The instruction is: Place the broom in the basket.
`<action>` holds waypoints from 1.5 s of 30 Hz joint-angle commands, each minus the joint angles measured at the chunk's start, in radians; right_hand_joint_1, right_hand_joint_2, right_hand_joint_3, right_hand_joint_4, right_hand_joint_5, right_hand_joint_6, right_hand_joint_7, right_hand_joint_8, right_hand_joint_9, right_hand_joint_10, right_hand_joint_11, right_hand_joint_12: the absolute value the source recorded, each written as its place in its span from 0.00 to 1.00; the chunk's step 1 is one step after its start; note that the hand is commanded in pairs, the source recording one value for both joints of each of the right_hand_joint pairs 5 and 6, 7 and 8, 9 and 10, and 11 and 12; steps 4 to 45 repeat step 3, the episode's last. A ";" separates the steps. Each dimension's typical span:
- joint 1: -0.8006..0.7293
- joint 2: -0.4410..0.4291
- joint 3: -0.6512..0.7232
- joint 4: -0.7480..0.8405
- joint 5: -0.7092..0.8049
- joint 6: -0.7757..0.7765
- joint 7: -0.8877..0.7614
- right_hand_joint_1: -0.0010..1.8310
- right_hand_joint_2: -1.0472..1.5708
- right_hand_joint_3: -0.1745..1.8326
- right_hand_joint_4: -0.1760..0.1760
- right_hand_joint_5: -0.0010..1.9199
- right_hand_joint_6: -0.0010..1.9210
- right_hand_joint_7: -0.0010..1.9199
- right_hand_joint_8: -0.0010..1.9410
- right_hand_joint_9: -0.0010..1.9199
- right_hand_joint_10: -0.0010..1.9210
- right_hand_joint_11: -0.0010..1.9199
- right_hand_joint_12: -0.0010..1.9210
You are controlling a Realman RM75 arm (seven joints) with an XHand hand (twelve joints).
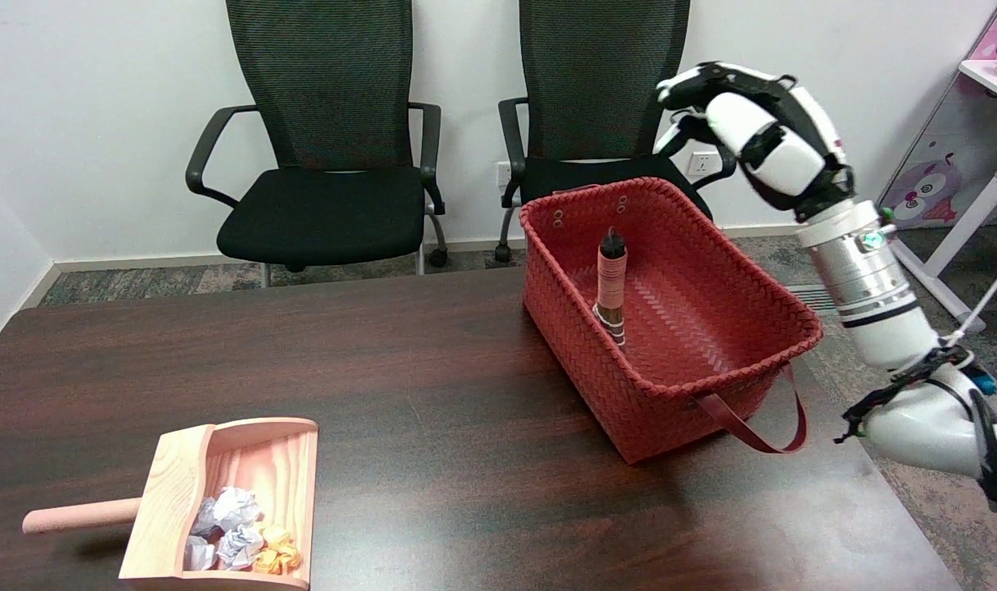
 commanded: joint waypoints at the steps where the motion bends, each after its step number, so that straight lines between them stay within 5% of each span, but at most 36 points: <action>1: -0.087 0.059 0.036 0.013 0.103 0.178 -0.141 0.40 0.71 0.60 0.00 0.41 0.41 0.41 0.40 0.30 0.30 0.52 0.52; 45: -0.087 0.059 0.026 0.027 0.098 0.182 -0.141 0.40 0.71 0.60 0.00 0.41 0.41 0.41 0.41 0.30 0.30 0.53 0.53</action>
